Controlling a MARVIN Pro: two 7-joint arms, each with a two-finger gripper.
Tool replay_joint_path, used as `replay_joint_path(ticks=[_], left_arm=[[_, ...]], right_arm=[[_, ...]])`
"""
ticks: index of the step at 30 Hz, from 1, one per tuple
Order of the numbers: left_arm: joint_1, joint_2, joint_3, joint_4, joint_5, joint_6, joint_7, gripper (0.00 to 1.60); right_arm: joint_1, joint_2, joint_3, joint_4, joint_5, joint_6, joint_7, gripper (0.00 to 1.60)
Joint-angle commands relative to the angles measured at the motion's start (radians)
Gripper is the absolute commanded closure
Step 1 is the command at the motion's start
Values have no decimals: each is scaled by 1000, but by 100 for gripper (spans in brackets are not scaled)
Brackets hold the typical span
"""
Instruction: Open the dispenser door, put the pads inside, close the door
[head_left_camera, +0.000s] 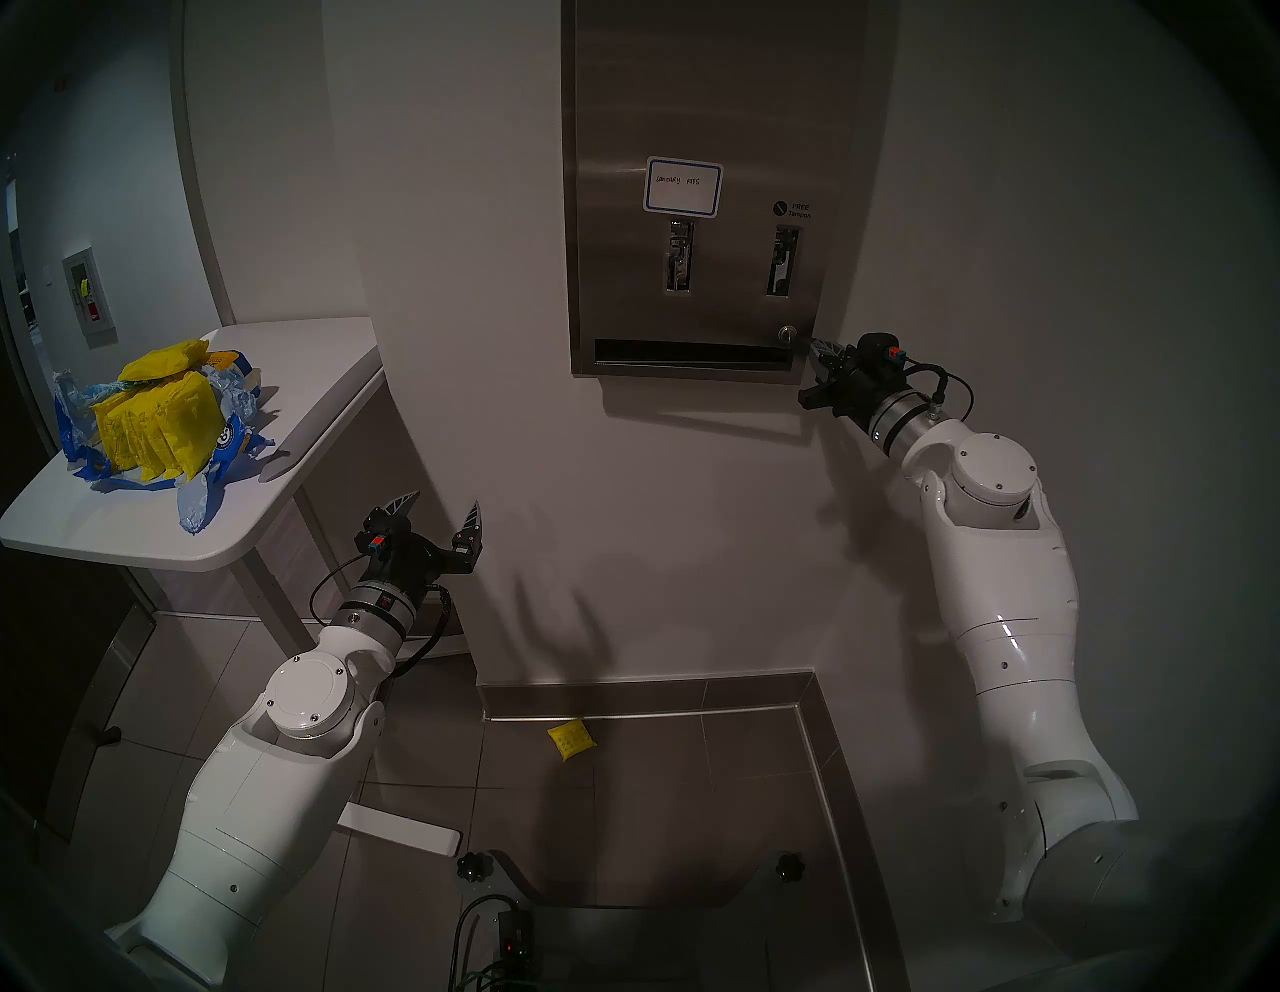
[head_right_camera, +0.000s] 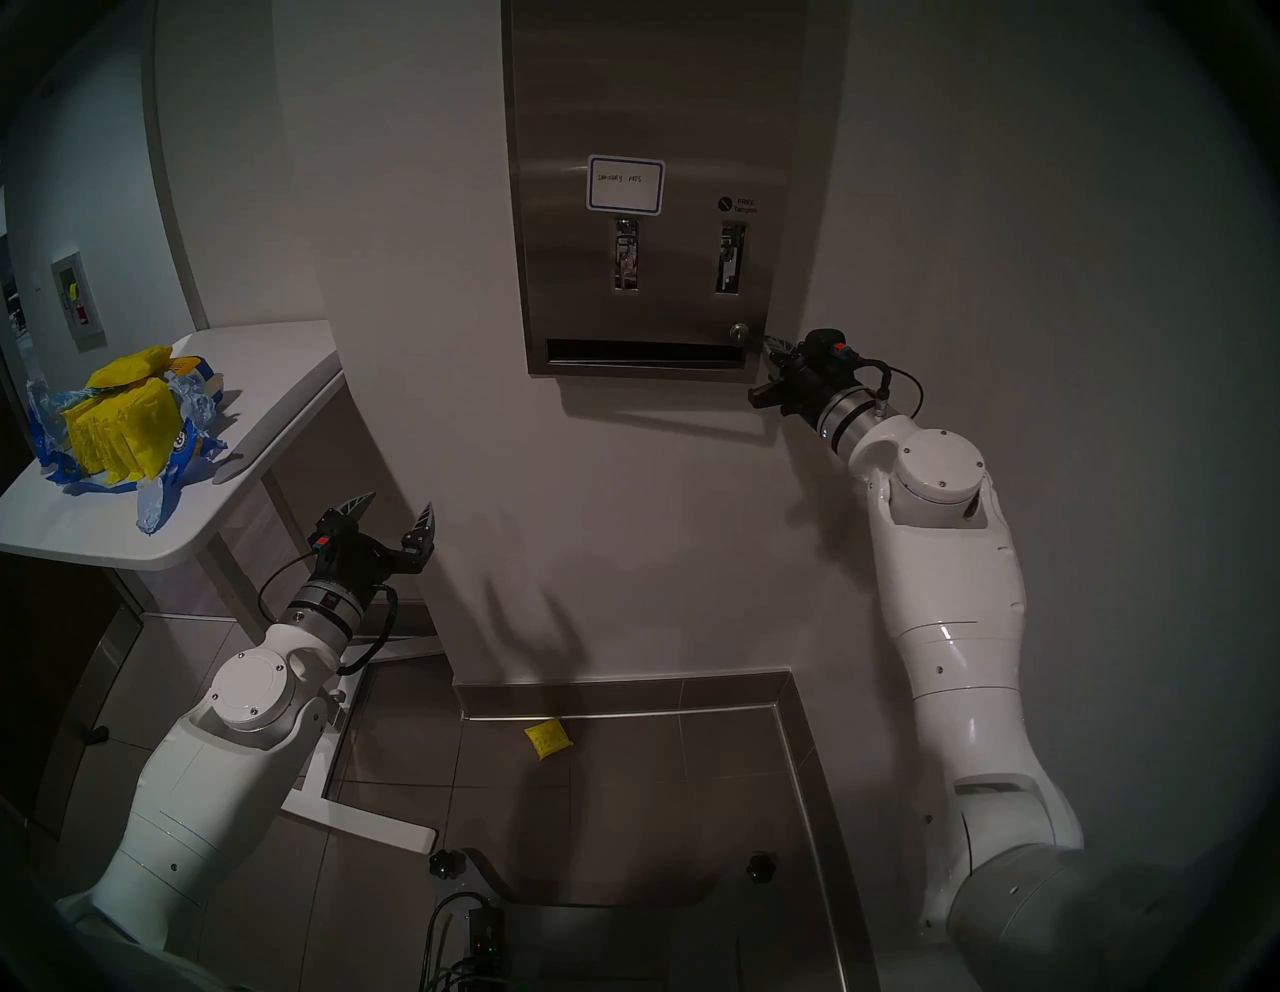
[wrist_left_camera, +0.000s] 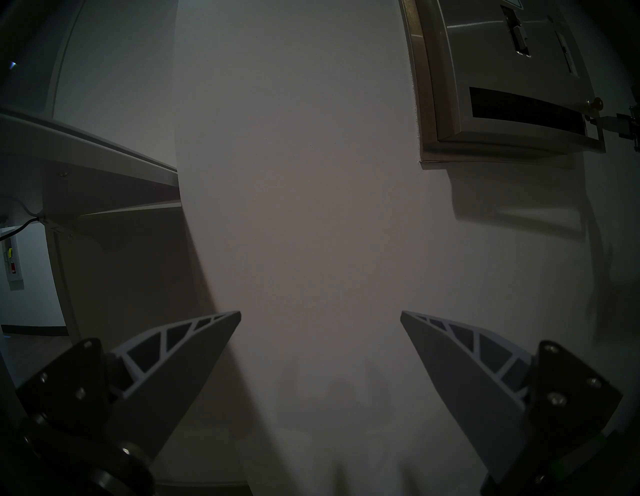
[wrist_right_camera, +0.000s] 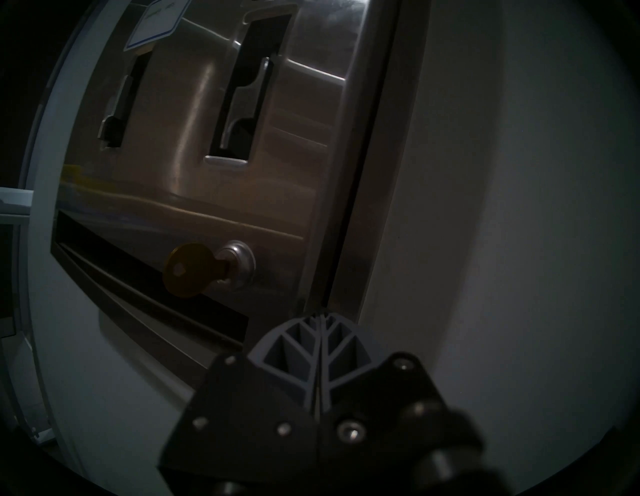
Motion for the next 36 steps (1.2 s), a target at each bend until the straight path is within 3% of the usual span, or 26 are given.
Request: replay_joint_path(ticks=[1, 17, 23, 24, 26, 36], left_arm=[[-23, 1, -9, -28, 0, -13, 0, 0], [-23, 1, -10, -28, 0, -13, 1, 0], [-23, 1, -10, -28, 0, -13, 1, 0], [-23, 1, -10, -28, 0, -13, 1, 0], [-23, 1, -10, -28, 0, -13, 1, 0], [-23, 1, -10, -28, 0, -13, 1, 0]], right_arm=[[26, 73, -7, -51, 61, -2, 117, 160], [-24, 237, -11, -64, 218, -6, 358, 160], [-41, 282, 16, -49, 264, -7, 498, 160], [-50, 299, 8, -53, 281, -10, 487, 160], [-52, 302, 27, -42, 285, -12, 545, 160], [-68, 313, 80, -17, 323, -42, 635, 160]])
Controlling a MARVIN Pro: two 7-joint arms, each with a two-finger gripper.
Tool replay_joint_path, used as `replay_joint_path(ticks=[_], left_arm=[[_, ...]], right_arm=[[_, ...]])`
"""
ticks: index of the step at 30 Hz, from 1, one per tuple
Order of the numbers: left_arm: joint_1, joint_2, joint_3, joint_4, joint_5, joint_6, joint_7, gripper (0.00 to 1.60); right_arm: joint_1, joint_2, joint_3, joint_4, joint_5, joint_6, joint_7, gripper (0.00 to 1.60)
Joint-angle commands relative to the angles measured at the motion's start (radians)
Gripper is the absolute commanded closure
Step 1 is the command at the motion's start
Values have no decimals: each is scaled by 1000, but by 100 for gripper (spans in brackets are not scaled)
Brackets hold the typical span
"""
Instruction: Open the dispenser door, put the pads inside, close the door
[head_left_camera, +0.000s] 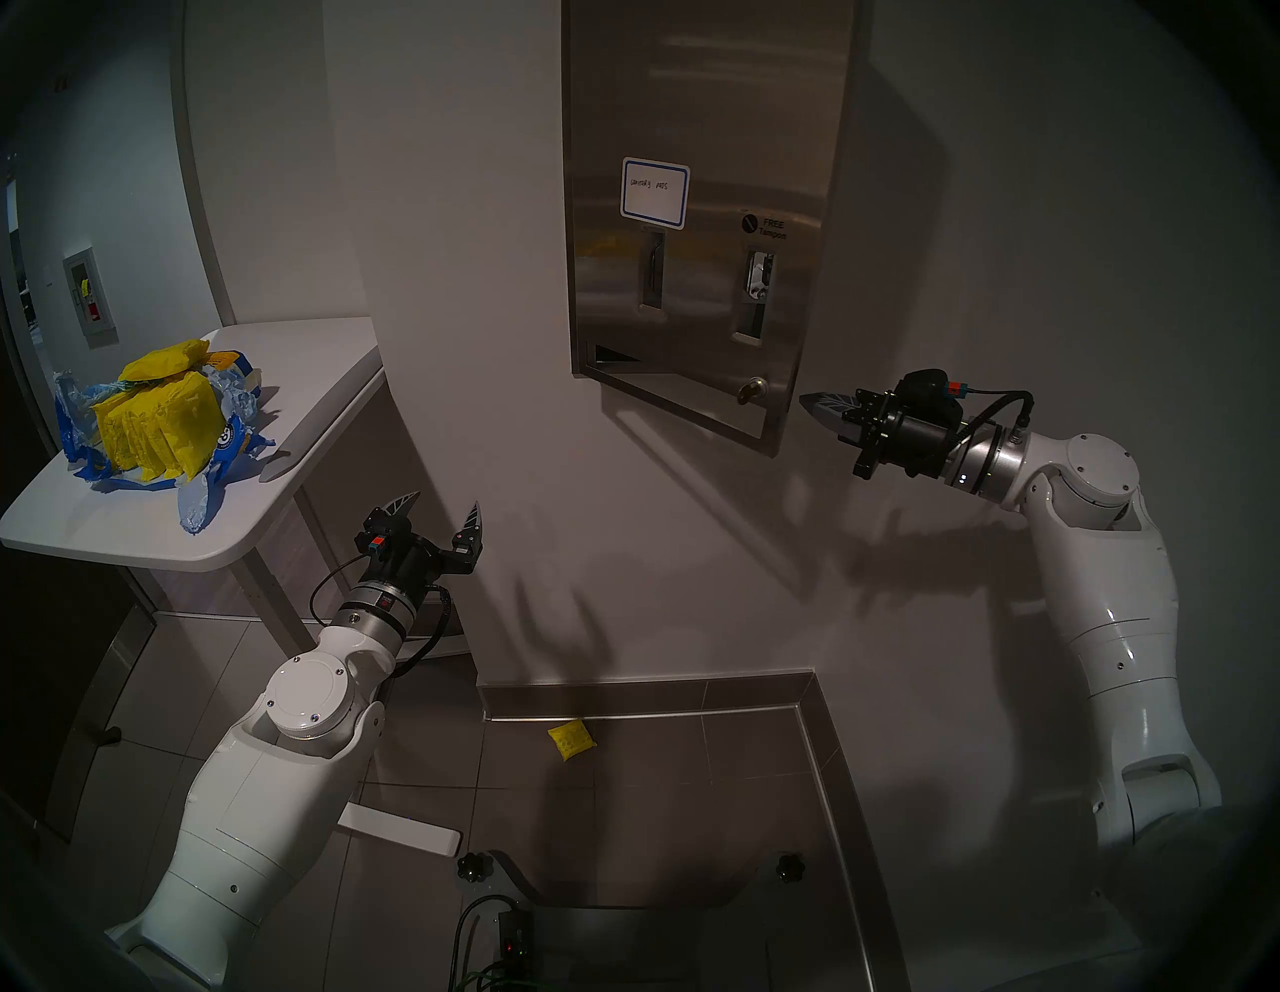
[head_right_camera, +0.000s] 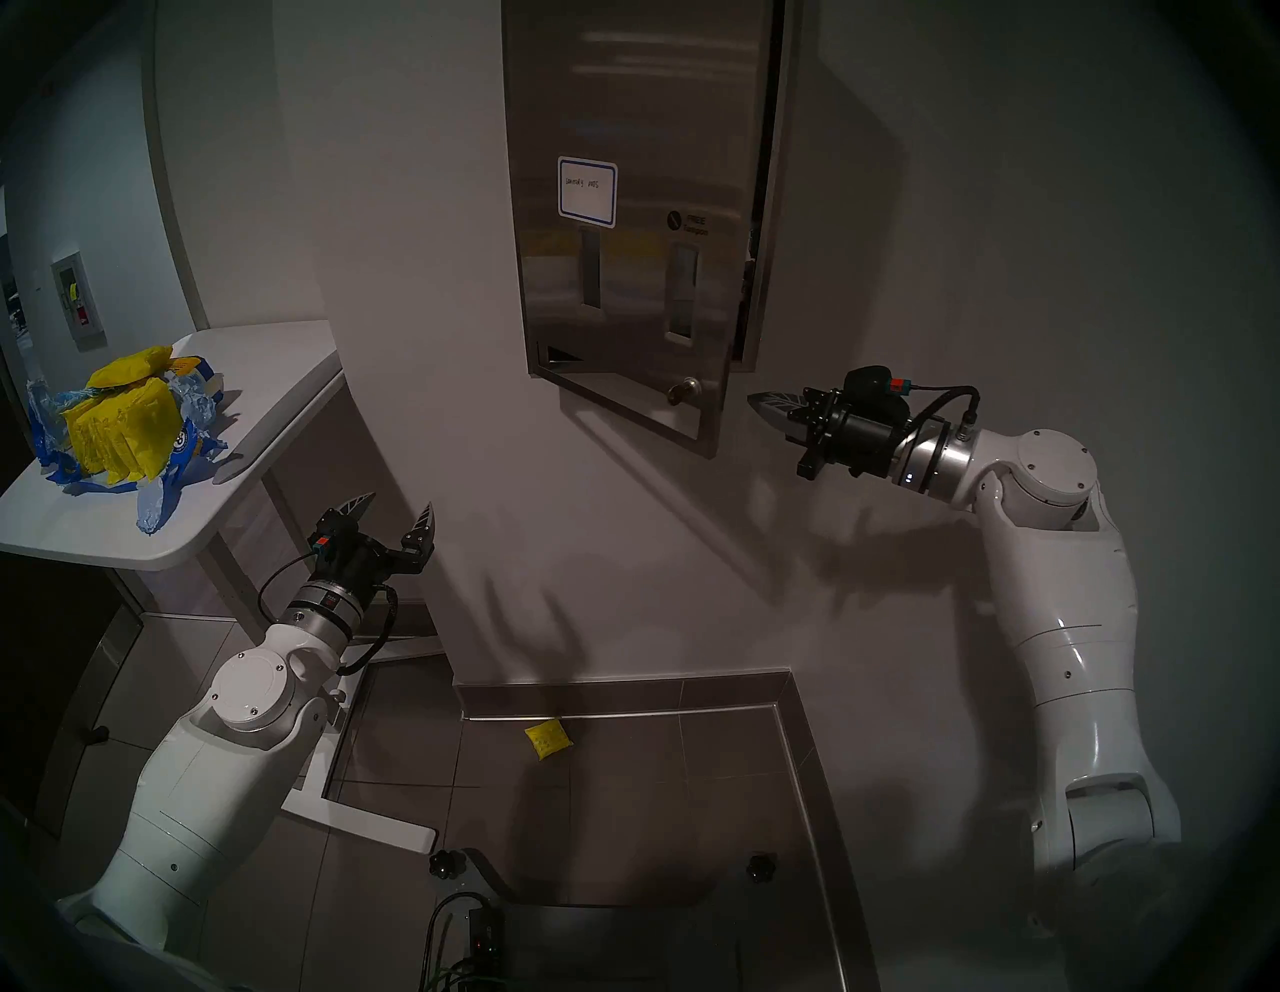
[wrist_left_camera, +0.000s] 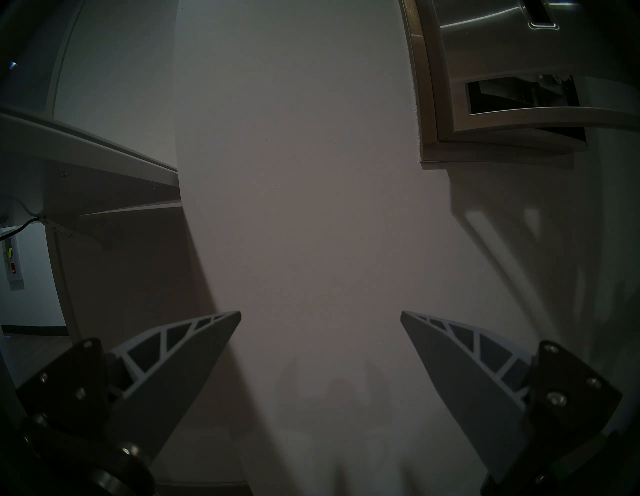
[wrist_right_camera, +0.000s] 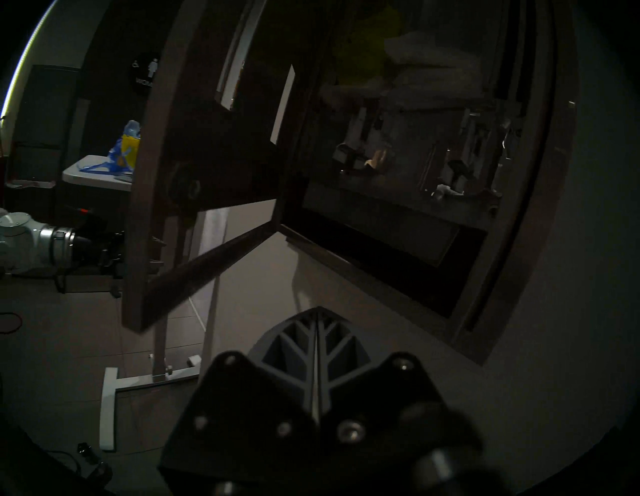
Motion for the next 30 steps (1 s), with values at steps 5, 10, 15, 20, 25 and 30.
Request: replay_joint_path(ticks=[5, 10, 15, 20, 25, 30], left_arm=[[-23, 1, -10, -28, 0, -13, 1, 0], [-23, 1, -9, -27, 0, -12, 0, 0], [-24, 1, -9, -27, 0, -12, 0, 0], [-24, 1, -9, -27, 0, -11, 0, 0], [-24, 1, -9, -27, 0, -11, 0, 0], [-24, 1, -9, -27, 0, -11, 0, 0]], right_arm=[[58, -5, 60, 24, 50, -62, 35, 160], [115, -24, 47, 43, 50, -69, 21, 160], [153, -52, 26, 29, 62, -69, -16, 160], [186, -64, -13, 28, 59, -61, -13, 160], [226, -72, -67, 33, 61, -53, 11, 160], [279, -82, -114, 55, 58, -55, 41, 160]])
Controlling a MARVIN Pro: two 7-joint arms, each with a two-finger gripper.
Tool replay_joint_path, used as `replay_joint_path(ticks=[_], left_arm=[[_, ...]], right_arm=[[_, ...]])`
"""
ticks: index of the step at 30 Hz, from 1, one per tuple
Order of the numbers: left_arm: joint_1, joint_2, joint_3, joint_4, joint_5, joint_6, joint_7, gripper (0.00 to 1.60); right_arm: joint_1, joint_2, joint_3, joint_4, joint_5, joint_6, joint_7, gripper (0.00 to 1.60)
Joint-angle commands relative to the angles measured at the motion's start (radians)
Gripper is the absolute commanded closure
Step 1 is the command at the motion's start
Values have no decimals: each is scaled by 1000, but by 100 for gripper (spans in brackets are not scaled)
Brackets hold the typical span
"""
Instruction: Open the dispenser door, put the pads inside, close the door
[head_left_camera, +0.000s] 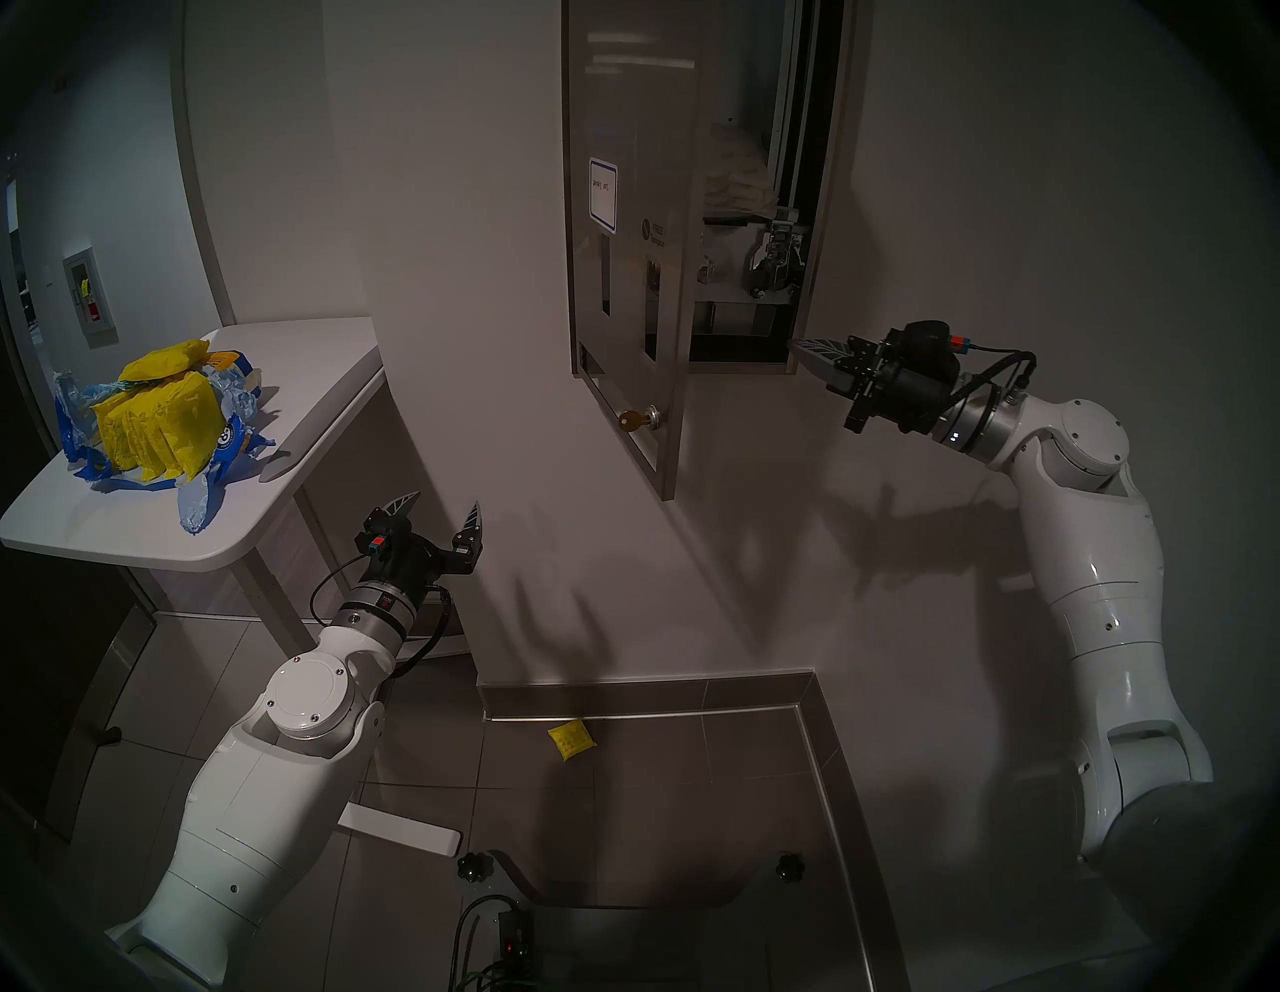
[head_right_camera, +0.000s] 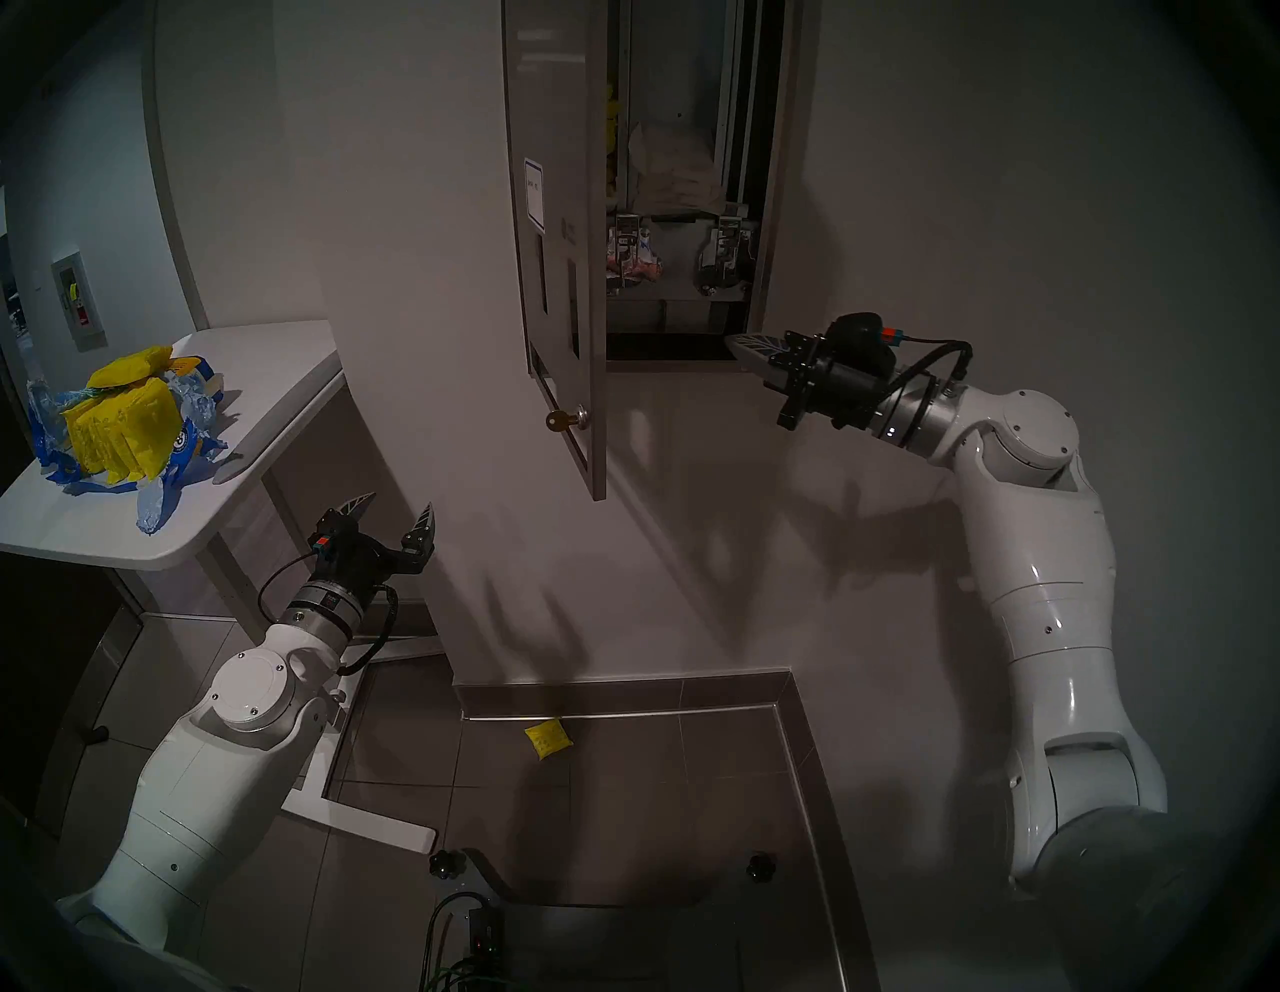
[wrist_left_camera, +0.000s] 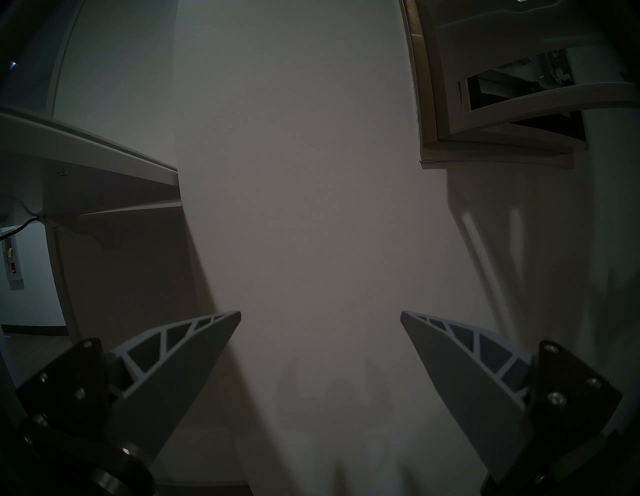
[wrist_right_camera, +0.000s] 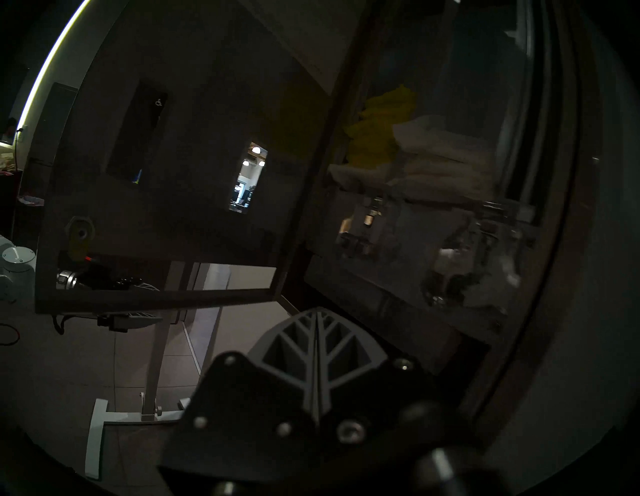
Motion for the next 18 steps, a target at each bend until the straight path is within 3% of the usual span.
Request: replay_joint_path(ticks=[1, 18], left_arm=[[-24, 1, -9, -27, 0, -12, 0, 0], [-24, 1, -9, -27, 0, -11, 0, 0]], right_arm=[[102, -17, -28, -19, 15, 6, 17, 160], [236, -144, -128, 49, 8, 1, 19, 160]])
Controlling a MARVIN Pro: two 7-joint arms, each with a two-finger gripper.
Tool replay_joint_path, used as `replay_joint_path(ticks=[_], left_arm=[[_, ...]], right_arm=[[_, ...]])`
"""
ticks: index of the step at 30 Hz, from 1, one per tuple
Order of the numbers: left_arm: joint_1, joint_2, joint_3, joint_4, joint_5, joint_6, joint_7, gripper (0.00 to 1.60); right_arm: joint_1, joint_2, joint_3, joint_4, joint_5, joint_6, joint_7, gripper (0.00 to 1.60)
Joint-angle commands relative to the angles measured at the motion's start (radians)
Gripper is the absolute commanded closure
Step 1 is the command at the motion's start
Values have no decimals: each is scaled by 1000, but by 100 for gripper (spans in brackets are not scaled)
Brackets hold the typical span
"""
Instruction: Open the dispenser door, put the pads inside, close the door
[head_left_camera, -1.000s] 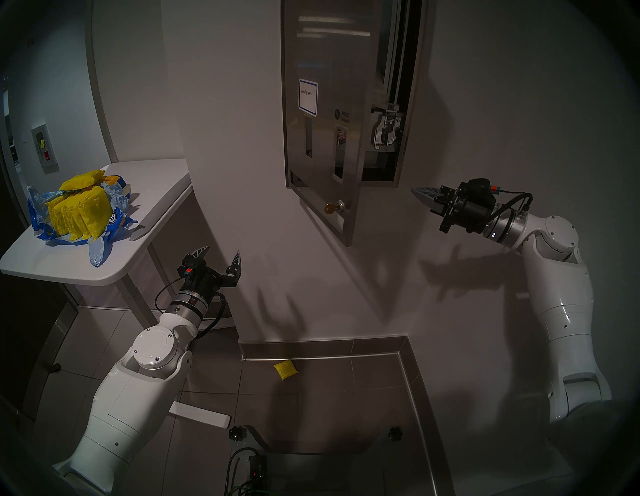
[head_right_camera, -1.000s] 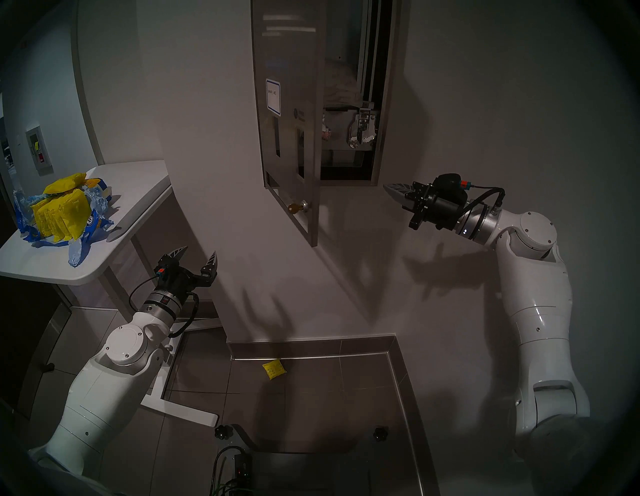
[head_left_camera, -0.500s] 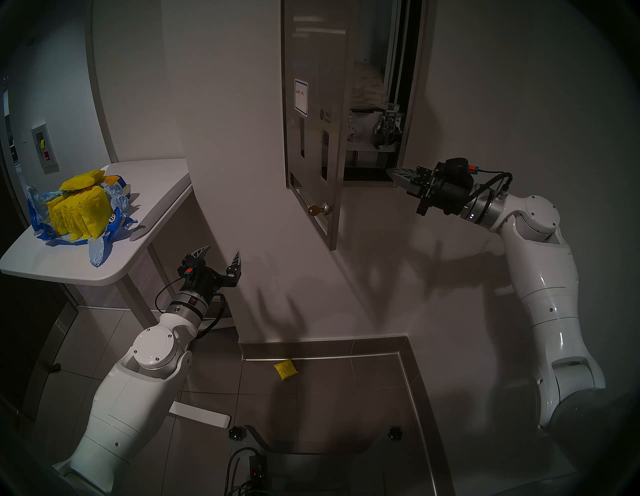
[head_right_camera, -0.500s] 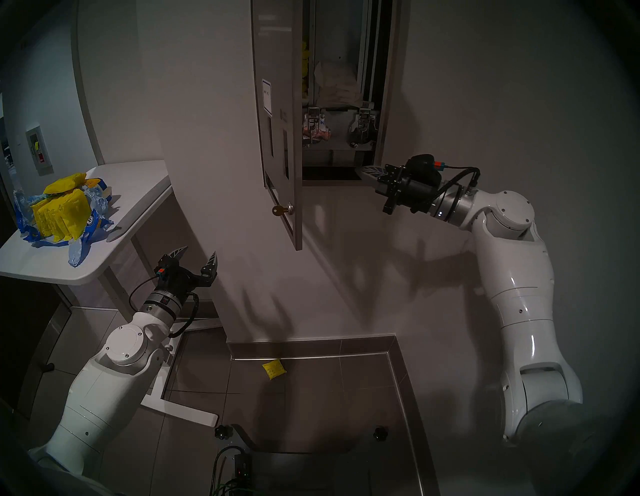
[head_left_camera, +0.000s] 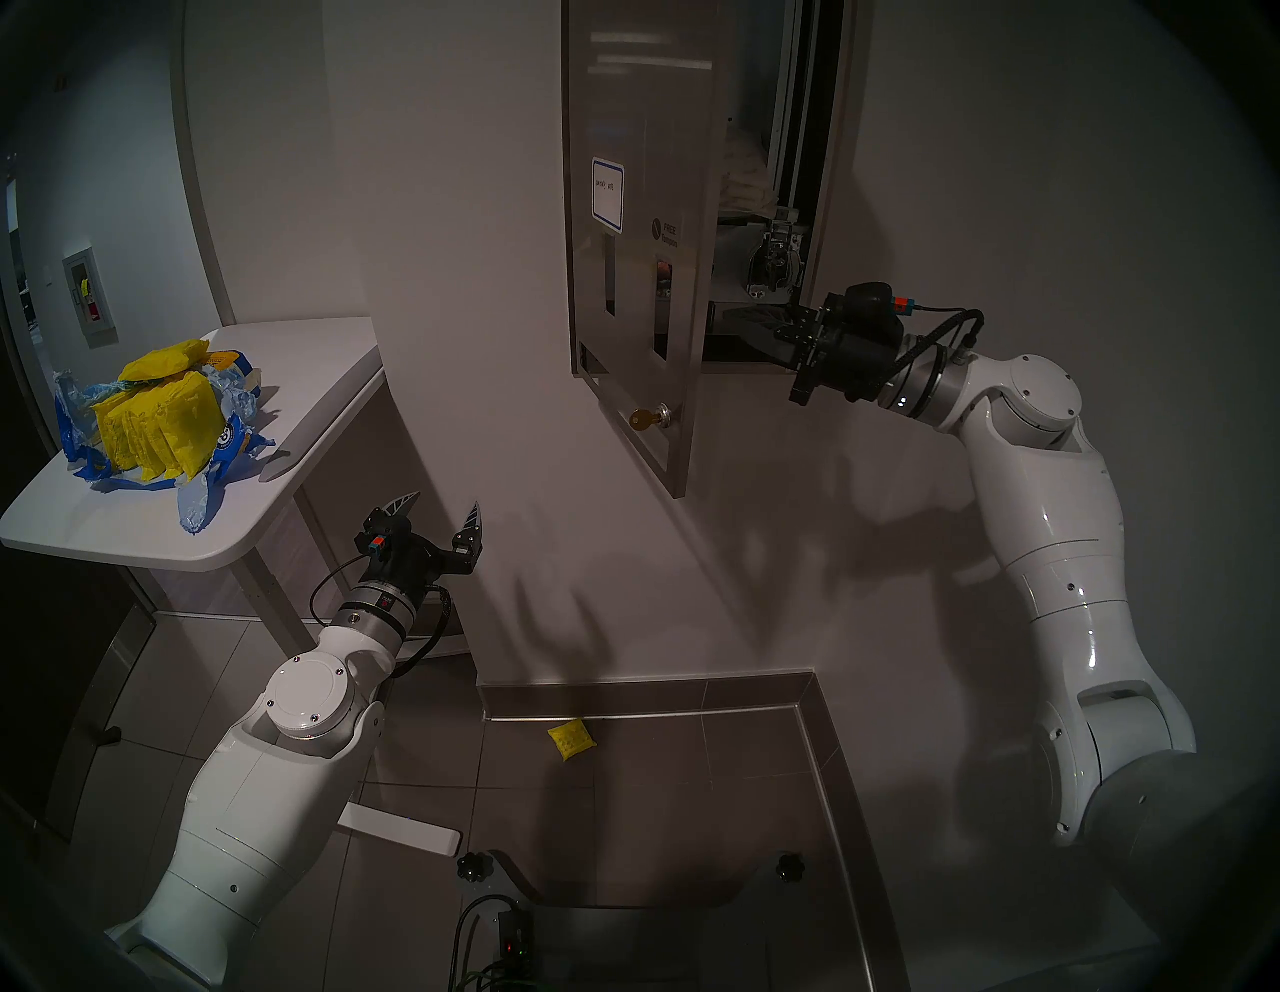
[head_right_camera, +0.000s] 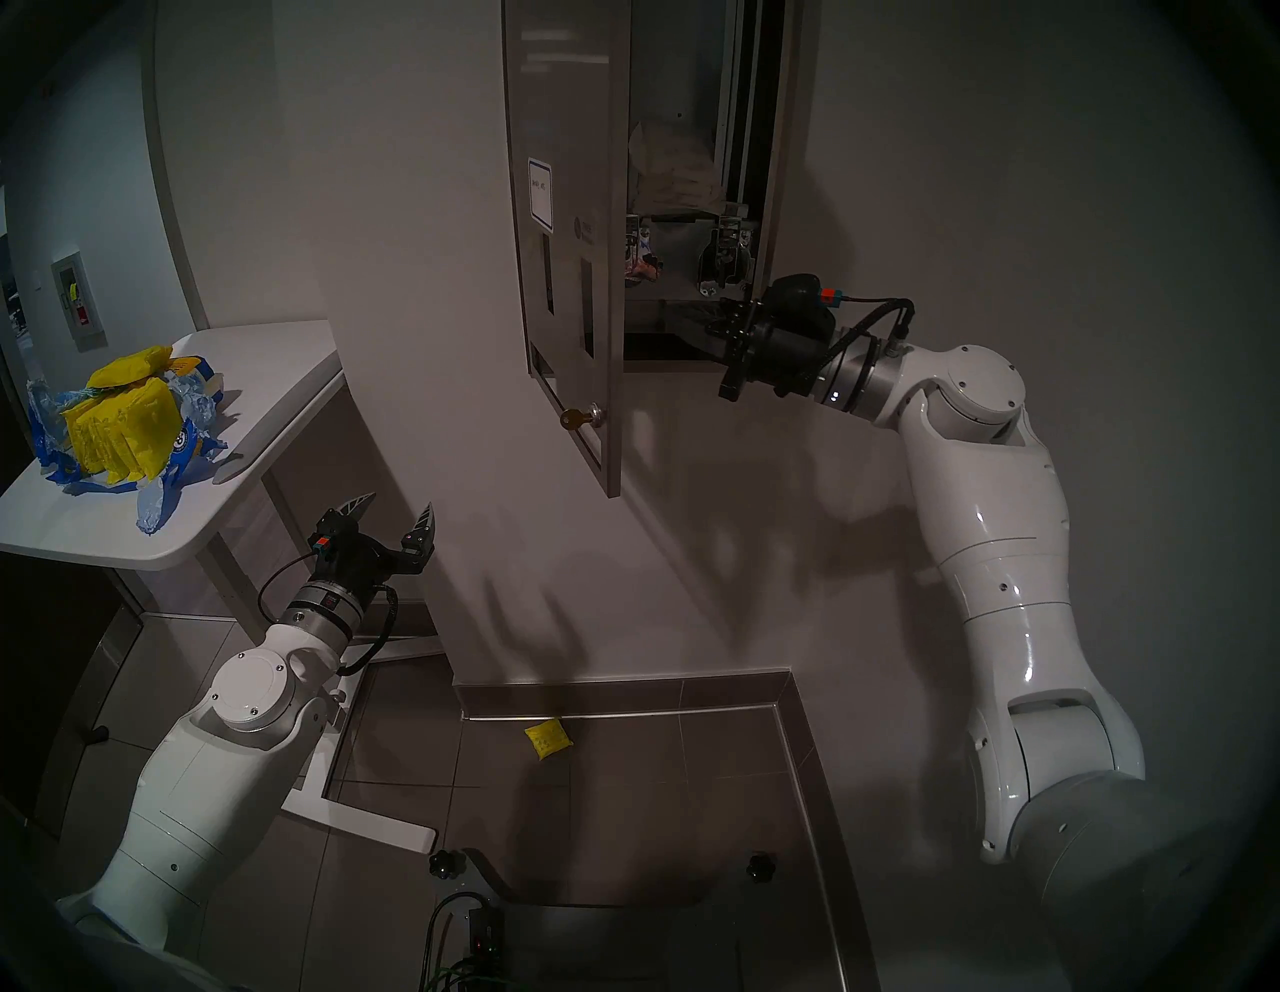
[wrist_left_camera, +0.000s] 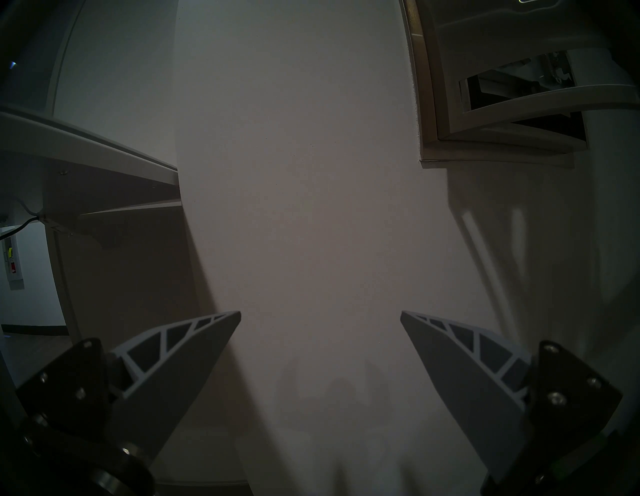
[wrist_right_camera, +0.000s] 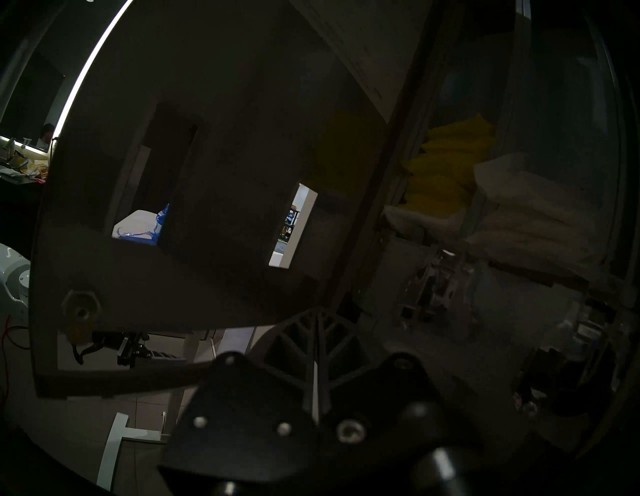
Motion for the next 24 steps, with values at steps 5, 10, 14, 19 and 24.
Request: replay_joint_path(ticks=[5, 10, 14, 19, 24], left_arm=[[-24, 1, -9, -27, 0, -12, 0, 0], [-24, 1, -9, -28, 0, -12, 0, 0], [-24, 1, -10, -28, 0, -13, 0, 0], [-24, 1, -10, -28, 0, -13, 0, 0], [-24, 1, -10, -28, 0, -13, 0, 0]], right_arm=[[144, -76, -47, 36, 8, -3, 26, 160], [175, -94, -64, 66, 9, -5, 53, 160], [212, -109, -82, 98, 21, 8, 89, 160], [238, -120, -92, 113, 26, 18, 122, 160], [274, -125, -109, 142, 28, 23, 161, 160]])
